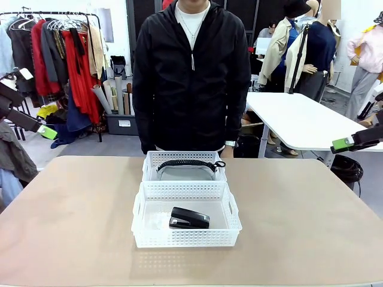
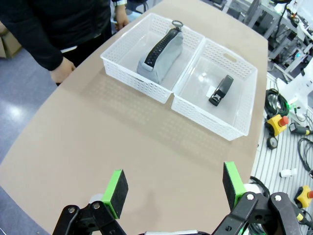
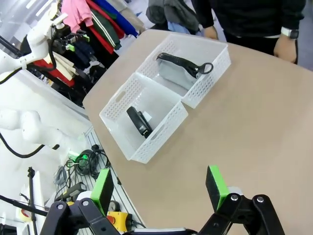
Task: Distribute items into two baskets.
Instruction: Place the picked Stapler into the Organizing basket as instructed by the person.
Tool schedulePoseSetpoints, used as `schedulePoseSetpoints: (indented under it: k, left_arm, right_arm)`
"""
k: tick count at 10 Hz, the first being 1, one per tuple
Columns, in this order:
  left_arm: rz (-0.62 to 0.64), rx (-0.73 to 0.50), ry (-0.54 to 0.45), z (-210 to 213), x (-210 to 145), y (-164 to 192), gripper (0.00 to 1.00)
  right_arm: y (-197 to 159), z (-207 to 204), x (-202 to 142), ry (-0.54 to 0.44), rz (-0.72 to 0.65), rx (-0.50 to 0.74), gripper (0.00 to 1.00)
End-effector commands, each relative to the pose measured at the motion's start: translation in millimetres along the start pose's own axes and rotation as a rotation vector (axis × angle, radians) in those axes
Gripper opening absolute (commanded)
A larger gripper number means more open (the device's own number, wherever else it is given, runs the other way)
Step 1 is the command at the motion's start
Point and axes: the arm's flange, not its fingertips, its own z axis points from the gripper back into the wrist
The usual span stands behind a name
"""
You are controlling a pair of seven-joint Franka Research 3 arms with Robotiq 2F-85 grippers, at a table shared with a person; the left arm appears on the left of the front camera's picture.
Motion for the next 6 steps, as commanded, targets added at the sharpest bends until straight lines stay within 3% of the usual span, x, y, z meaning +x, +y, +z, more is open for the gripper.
schedulePoseSetpoints:
  k: [1,6]
  left_arm:
    - [0.000,0.001,-0.001,2.2,1.3,0.3,1.00]
    - [0.000,0.001,-0.001,2.2,1.3,0.3,1.00]
  right_arm:
    - [0.3,3.4,-2.2,-0.007,-0.016,0.011,1.00]
    - [0.3,3.4,-2.2,-0.007,-0.016,0.011,1.00]
